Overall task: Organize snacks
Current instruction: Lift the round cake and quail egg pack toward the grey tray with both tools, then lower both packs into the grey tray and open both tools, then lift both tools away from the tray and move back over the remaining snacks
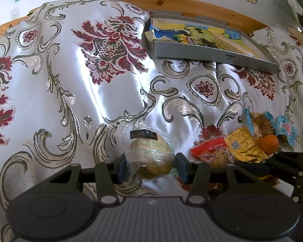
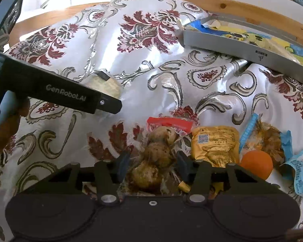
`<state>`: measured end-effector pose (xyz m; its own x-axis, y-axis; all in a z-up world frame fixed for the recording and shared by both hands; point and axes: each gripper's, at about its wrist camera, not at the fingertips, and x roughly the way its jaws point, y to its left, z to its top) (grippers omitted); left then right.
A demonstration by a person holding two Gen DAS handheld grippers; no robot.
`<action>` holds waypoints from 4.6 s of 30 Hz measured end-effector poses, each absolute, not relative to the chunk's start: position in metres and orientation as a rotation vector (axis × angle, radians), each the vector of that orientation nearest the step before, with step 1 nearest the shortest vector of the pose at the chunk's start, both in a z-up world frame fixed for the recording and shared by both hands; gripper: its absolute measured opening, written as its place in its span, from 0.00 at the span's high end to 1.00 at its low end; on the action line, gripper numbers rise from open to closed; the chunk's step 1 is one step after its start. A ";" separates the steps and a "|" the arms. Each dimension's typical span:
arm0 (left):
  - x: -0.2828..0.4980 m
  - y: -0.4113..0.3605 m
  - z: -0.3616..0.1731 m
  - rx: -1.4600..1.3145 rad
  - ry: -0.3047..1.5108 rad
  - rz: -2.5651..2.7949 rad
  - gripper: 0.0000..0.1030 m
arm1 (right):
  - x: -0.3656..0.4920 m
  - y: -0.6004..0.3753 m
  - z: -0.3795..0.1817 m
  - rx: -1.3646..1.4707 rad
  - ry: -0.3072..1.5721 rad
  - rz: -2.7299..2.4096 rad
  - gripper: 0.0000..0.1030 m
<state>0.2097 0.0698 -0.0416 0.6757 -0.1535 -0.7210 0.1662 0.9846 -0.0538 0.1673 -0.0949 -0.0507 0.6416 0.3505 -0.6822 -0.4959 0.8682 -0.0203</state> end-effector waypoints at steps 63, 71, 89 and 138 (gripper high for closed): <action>0.431 -0.086 0.010 -0.165 0.549 -0.314 0.48 | 0.378 -0.274 0.088 -0.222 0.353 0.089 0.55; 0.434 -0.092 -0.005 -0.161 0.565 -0.317 0.48 | 0.390 -0.283 0.059 -0.184 0.417 0.079 0.55; 0.435 -0.089 -0.010 -0.181 0.559 -0.307 0.46 | 0.421 -0.287 0.048 -0.187 0.455 0.075 0.54; 0.251 -0.034 0.061 -0.128 0.398 -0.198 0.00 | 0.208 -0.248 0.133 -0.179 0.216 0.147 0.01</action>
<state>0.2513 -0.0341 0.0610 0.9030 -0.2156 -0.3715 0.1656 0.9728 -0.1619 0.2083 -0.2482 0.1329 0.9662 0.1252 -0.2253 -0.1635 0.9734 -0.1603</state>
